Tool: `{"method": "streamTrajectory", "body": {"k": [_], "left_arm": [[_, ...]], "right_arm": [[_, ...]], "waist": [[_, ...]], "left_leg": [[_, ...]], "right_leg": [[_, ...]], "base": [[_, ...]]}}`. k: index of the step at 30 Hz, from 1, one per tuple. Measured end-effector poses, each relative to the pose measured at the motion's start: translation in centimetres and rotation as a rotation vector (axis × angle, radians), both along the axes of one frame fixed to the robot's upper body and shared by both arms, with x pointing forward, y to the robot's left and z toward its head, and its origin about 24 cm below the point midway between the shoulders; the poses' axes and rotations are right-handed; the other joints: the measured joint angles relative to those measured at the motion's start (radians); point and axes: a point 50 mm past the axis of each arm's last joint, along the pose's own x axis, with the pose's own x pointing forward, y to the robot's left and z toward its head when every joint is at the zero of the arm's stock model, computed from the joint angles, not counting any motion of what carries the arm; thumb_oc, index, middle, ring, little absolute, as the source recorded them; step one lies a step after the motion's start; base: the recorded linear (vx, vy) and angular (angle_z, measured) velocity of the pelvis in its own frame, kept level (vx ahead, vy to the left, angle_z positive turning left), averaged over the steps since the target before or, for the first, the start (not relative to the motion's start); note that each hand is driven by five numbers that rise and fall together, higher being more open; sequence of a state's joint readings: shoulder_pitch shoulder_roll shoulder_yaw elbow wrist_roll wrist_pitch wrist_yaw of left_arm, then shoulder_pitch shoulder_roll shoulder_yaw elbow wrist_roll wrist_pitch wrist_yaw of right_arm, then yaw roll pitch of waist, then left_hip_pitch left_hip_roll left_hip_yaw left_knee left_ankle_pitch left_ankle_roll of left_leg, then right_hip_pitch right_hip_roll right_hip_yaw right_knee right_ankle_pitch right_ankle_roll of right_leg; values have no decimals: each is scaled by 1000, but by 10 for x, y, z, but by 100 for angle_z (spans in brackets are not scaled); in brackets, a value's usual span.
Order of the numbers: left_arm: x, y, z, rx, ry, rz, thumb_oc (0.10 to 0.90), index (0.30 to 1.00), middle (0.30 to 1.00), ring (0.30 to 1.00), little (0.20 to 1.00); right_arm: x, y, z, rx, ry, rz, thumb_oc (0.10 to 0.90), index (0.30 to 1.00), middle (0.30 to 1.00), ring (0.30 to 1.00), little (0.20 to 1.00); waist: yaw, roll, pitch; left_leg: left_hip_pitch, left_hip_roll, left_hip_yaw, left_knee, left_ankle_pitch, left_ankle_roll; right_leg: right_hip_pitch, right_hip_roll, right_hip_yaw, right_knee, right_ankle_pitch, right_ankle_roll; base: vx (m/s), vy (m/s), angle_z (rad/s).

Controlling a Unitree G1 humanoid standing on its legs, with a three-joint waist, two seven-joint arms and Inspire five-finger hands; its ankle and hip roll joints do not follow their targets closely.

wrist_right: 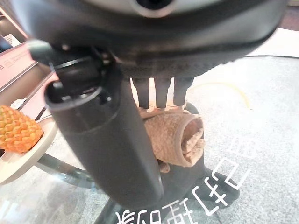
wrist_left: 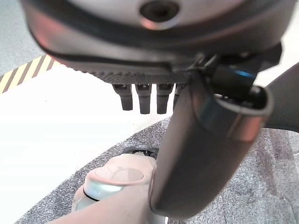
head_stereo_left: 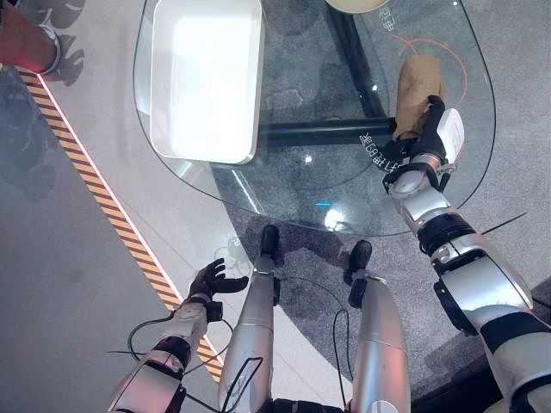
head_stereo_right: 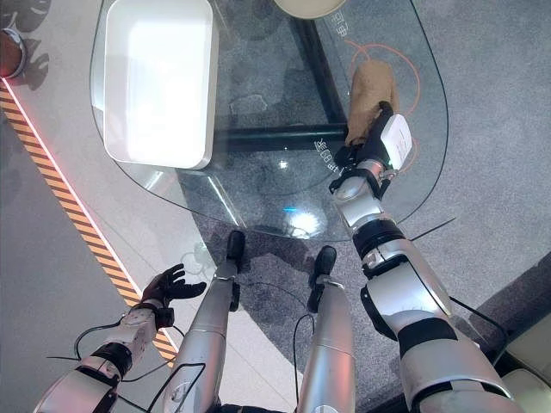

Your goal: Wipe the table with a cloth and put it in the basket.

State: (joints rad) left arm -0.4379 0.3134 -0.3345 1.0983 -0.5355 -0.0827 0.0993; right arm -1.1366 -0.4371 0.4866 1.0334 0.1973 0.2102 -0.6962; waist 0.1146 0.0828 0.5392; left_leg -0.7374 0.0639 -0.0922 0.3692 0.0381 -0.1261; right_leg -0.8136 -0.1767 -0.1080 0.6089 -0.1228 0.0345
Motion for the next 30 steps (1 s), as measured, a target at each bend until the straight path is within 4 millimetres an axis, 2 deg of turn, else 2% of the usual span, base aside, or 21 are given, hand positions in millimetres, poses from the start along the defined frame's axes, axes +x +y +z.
{"method": "streamTrajectory", "body": {"k": [8, 9, 14, 19, 30], "left_arm": [[0, -1, 0, 2, 1, -7, 800, 900, 900, 900, 900], [0, -1, 0, 2, 1, -7, 800, 900, 900, 900, 900], [0, -1, 0, 2, 1, -8, 800, 900, 900, 900, 900], [0, -1, 0, 1, 0, -8, 800, 900, 900, 900, 900], [0, -1, 0, 0, -4, -10, 800, 900, 900, 900, 900]], "right_arm": [[0, -2, -2, -1, 11, -10, 800, 900, 900, 900, 900], [0, -2, -2, -1, 11, -9, 100, 300, 300, 300, 200], [0, -5, -1, -4, 8, -15, 100, 300, 300, 300, 200], [-1, -18, 7, -18, 1, -41, 100, 300, 300, 300, 200], [0, -16, 6, -18, 17, -33, 100, 300, 300, 300, 200]], "waist": [[-1, 8, 0], [-1, 8, 0], [-2, 8, 0], [-2, 8, 0], [-1, 17, -1]], "left_leg": [[0, 0, 0, 0, 1, 0], [0, 0, 0, -1, 1, 0], [0, 0, 0, -1, 1, 0], [0, 0, 0, -1, 2, 0], [-2, 0, 0, -4, 2, 0]], "right_leg": [[0, 0, 0, -1, 0, 0], [-1, 0, 0, -1, 0, 0], [-1, 0, 0, 0, 0, 0], [-1, 0, 0, 0, 0, 0], [-4, 0, -1, -2, 0, 0]], "base": [[0, 0, 0], [0, 0, 0], [0, 0, 0], [0, 0, 0], [0, 0, 0]]}}
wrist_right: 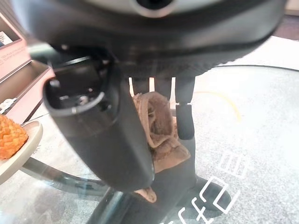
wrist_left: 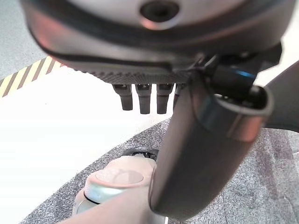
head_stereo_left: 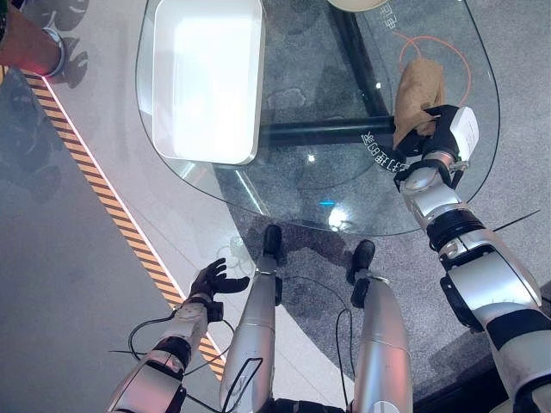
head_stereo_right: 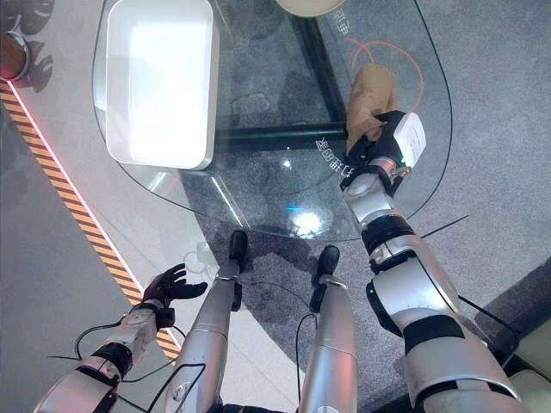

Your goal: Wipe the table with a cloth and put it in the basket.

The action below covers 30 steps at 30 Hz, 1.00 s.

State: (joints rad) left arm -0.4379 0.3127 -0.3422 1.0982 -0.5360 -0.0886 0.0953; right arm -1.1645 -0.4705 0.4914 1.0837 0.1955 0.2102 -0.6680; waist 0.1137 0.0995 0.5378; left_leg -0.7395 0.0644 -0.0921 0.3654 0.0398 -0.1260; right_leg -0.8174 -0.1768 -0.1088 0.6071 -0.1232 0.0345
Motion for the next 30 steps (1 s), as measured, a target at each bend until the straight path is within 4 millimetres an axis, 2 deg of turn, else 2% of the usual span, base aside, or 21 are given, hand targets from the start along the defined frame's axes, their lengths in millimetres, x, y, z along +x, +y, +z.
{"method": "streamTrajectory", "body": {"k": [14, 21, 30], "left_arm": [[0, -1, 0, -2, -3, -2, 800, 900, 900, 900, 900], [2, -2, 2, -5, -13, -6, 800, 900, 900, 900, 900], [3, -9, 2, -21, -20, -11, 800, 900, 900, 900, 900]], "right_arm": [[0, 2, 3, -57, -5, 8, 100, 300, 300, 300, 200], [1, 7, 5, -168, 14, 44, 100, 300, 300, 300, 200], [2, 22, 10, -278, 2, 123, 100, 300, 300, 300, 200]], "waist": [[-5, 1, 0], [-7, 1, 0], [-9, 4, 1]], "left_leg": [[-13, 1, -2, 1, 0, 0], [-15, 2, -2, -1, 0, 0], [-16, 4, -2, -18, 12, -6]], "right_leg": [[-10, 0, -4, 0, 0, 0], [-12, 1, -5, -2, 1, 0], [-22, 1, -6, 0, 1, -1]], "base": [[0, 0, 0], [0, 0, 0], [0, 0, 0]]}}
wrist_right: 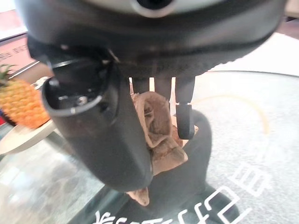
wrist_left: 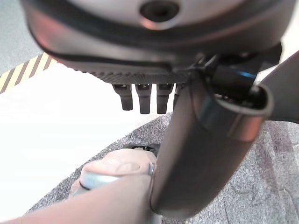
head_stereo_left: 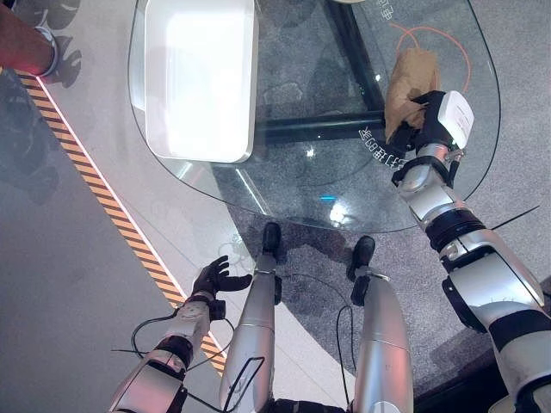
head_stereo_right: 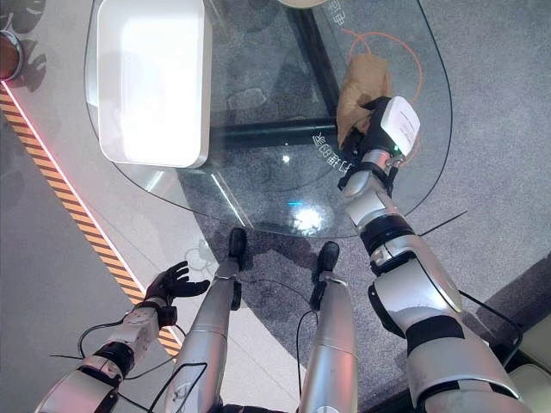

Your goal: Wipe the table with a cloth and put it in the basket.

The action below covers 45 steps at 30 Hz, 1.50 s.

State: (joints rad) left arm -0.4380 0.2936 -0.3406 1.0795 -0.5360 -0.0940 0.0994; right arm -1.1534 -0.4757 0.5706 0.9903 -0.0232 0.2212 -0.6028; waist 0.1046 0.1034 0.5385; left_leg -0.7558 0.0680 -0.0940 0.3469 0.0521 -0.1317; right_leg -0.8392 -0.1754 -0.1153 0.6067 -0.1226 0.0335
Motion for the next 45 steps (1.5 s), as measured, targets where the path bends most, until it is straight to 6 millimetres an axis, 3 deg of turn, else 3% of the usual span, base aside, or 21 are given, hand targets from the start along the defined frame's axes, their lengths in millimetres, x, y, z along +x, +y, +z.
{"method": "streamTrajectory", "body": {"k": [17, 23, 37, 45], "left_arm": [[0, -2, 0, -2, -1, -2, 800, 900, 900, 900, 900], [0, -3, 0, -3, 0, 0, 800, 900, 900, 900, 900], [4, -8, 3, -8, -19, -1, 800, 900, 900, 900, 900], [7, -13, 6, -19, -36, -10, 800, 900, 900, 900, 900]], "right_arm": [[0, 48, -11, -193, 89, 240, 100, 300, 300, 300, 200], [-1, 54, -15, -234, 109, 286, 100, 300, 300, 300, 200], [-10, 82, -34, -264, 183, 455, 100, 300, 300, 300, 200], [-21, 105, -55, -280, 268, 588, 100, 300, 300, 300, 200]], "waist": [[3, 4, -1], [3, 7, -3], [1, 8, -4], [1, 8, -4]], "left_leg": [[4, 2, -4, -16, 13, -3], [4, 3, -4, -16, 13, -4], [4, 5, -4, -26, 15, -5], [4, 5, -5, -34, 23, -8]], "right_leg": [[0, -2, -9, 1, 0, -3], [0, -2, -11, 1, 0, -4], [-4, -2, -14, 2, -2, -7], [-5, -2, -15, 5, -3, -7]], "base": [[0, -2, 1], [0, 0, 0], [0, 0, 0], [0, 0, 0]]}}
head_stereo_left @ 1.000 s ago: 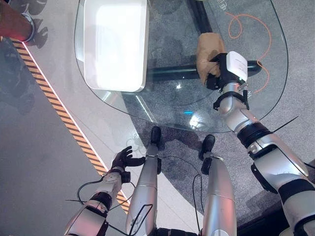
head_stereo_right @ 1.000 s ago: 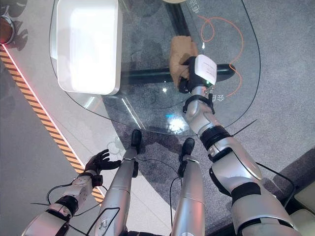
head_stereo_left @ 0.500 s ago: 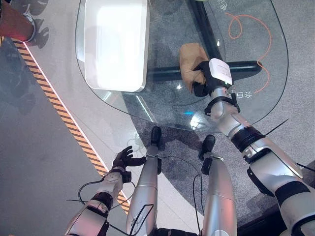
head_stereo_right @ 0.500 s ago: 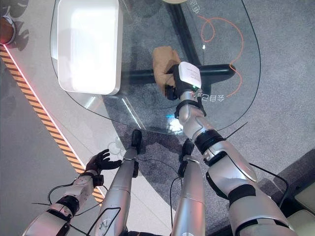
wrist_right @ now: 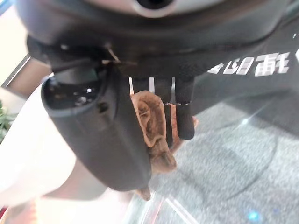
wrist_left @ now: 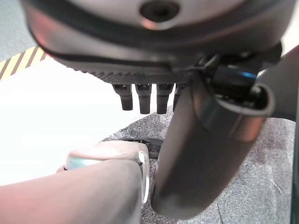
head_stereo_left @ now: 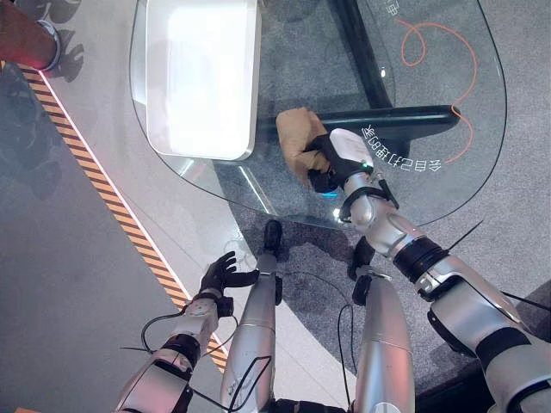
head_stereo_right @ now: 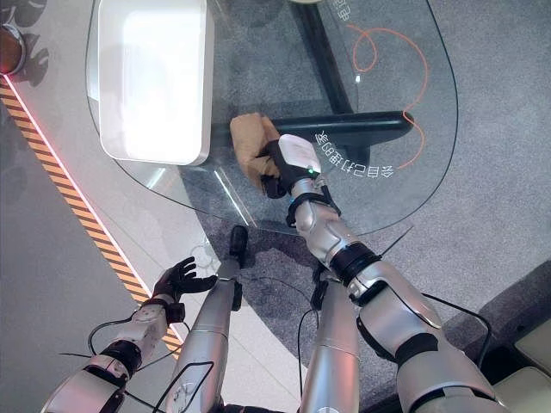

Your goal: Wipe the table with a cloth and put it in the basket.

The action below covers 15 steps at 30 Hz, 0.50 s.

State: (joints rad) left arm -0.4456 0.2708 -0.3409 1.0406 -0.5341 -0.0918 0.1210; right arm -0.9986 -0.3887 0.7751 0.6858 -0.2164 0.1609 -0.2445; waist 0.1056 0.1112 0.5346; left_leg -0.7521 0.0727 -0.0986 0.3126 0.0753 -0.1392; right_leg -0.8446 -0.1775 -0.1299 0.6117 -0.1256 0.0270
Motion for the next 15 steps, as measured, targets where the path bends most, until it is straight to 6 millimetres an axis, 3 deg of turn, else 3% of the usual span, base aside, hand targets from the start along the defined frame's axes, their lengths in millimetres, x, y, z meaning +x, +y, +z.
{"method": "streamTrajectory", "body": {"k": [6, 15], "left_arm": [[3, -1, 2, 1, -7, -2, 800, 900, 900, 900, 900], [5, -2, 4, -1, -11, -4, 800, 900, 900, 900, 900]], "right_arm": [[-7, 14, -16, -13, 73, 58, 100, 300, 300, 300, 200], [-9, 17, -19, -19, 79, 79, 100, 300, 300, 300, 200]], "waist": [[1, 0, 0], [0, 0, 0]], "left_leg": [[0, 0, -3, 1, 1, -1], [-1, 1, -4, -9, 3, -3]], "right_leg": [[-2, 0, -1, 9, -3, -2], [-11, 0, -1, 13, -10, -6]], "base": [[0, 0, 0], [0, 0, 0]]}}
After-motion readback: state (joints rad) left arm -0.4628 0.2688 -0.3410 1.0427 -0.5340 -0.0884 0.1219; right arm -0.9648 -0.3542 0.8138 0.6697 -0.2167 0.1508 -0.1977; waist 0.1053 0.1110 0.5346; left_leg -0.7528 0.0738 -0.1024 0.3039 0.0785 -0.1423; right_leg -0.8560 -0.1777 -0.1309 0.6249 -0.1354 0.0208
